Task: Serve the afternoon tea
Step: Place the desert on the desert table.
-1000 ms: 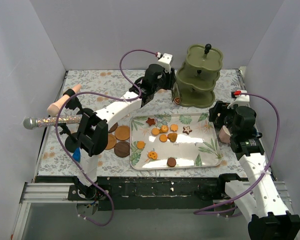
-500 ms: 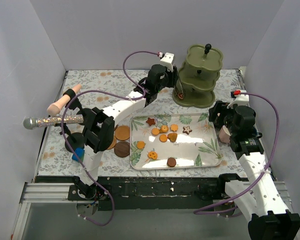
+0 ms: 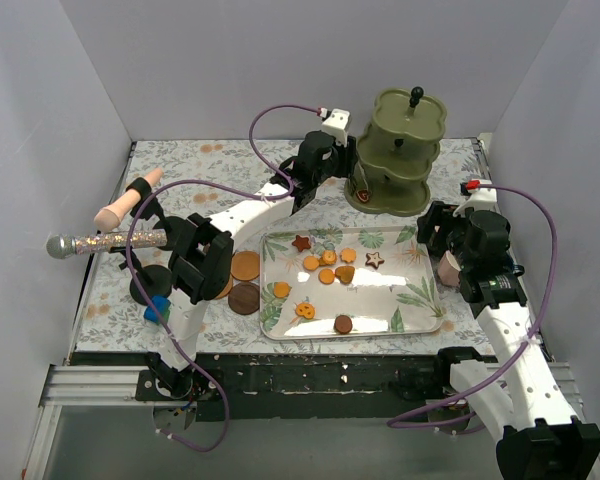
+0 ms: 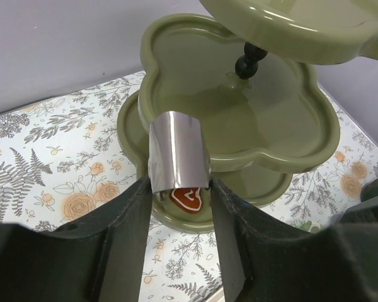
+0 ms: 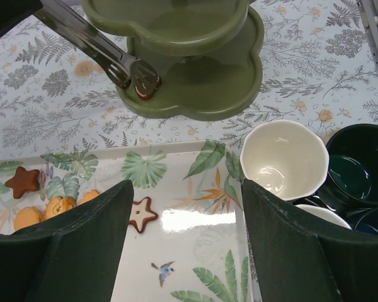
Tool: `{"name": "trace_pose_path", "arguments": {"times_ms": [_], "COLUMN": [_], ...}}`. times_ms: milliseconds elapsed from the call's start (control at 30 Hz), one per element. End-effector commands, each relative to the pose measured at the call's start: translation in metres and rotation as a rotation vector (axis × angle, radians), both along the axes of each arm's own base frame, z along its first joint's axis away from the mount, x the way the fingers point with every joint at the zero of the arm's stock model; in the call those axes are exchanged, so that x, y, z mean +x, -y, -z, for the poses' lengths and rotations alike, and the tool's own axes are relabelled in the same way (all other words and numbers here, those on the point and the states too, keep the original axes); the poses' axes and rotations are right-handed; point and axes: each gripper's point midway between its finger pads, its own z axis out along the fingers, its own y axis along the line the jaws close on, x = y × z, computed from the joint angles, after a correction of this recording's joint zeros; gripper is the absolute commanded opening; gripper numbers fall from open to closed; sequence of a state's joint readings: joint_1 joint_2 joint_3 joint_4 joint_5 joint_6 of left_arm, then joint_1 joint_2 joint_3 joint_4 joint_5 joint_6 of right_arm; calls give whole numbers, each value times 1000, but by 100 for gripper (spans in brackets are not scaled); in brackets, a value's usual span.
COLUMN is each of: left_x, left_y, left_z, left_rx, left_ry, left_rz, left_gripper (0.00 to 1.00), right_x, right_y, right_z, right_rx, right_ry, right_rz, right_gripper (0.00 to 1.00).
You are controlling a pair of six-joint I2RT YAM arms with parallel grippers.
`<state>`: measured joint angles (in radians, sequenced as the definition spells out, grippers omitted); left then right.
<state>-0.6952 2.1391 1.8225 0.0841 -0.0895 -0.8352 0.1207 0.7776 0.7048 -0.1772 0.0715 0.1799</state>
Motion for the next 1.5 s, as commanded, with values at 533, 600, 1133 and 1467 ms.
{"name": "trace_pose_path", "arguments": {"times_ms": [533, 600, 1133, 1467], "left_x": [-30, -31, -62, -84], "left_y": [-24, -28, -61, -77], "left_z": [-92, -96, -134, -144], "left_rx": [-92, -94, -76, -62], "left_ry": [185, 194, 252, 234], "left_rz": [6, 3, -14, 0], "left_gripper": [37, 37, 36, 35], "right_x": [42, 50, 163, 220], "right_y": [-19, -23, -27, -29], "right_z": [-85, -100, -141, -119], "right_rx": [106, 113, 23, -47], "right_ry": [96, 108, 201, 223], "right_rz": [-58, -81, -158, -182], "right_gripper": [83, 84, 77, 75]}}
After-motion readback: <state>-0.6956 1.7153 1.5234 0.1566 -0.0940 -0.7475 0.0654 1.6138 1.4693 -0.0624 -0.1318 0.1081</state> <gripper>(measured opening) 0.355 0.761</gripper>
